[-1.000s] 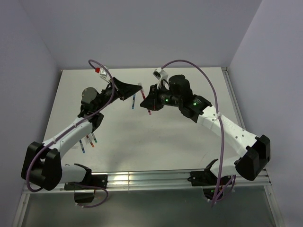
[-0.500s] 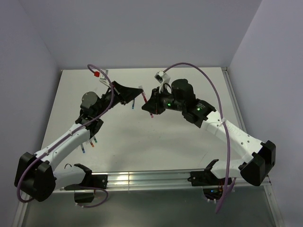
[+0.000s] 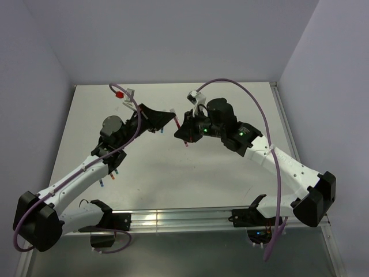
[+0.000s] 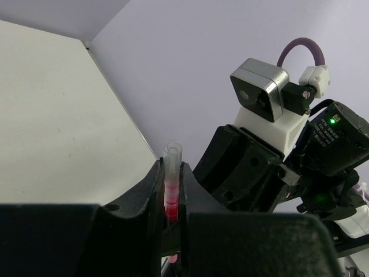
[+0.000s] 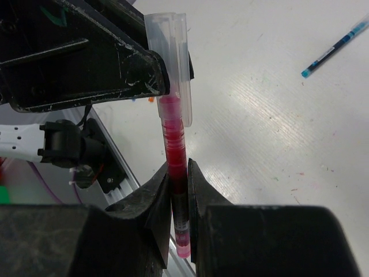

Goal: Insert the pens into the pen caps
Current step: Insert the pen cap onto the pen.

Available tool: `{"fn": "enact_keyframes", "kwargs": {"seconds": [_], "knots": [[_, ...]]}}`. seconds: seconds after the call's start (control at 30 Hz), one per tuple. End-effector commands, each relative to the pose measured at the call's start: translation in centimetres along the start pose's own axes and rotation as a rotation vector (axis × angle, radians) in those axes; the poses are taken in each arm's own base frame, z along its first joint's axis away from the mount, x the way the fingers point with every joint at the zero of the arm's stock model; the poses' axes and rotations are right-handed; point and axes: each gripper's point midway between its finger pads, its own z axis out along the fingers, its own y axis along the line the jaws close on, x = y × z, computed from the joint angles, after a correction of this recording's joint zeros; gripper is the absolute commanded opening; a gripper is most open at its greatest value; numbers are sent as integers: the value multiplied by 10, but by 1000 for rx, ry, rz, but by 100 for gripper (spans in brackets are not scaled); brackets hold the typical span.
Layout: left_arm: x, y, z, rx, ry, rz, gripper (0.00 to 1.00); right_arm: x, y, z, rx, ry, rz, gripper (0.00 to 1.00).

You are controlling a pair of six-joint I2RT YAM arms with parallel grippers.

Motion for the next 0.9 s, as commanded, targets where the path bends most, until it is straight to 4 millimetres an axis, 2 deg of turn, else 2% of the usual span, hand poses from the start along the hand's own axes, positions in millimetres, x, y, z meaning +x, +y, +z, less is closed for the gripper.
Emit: {"fn": "enact_keyframes", "kwargs": {"seconds": [0.0, 0.23, 0.43, 0.87], "knots": [[62, -49, -26, 177, 273, -12, 0, -78, -30, -10, 190, -277, -35, 0], [73, -42, -26, 122, 290, -34, 0, -88, -31, -14, 218, -300, -43, 0], [82, -28, -22, 30, 310, -52, 0, -90, -34, -12, 248, -295, -49, 0], [104, -18, -15, -73, 363, -101, 0, -91, -45, -9, 345, -294, -72, 0]]}}
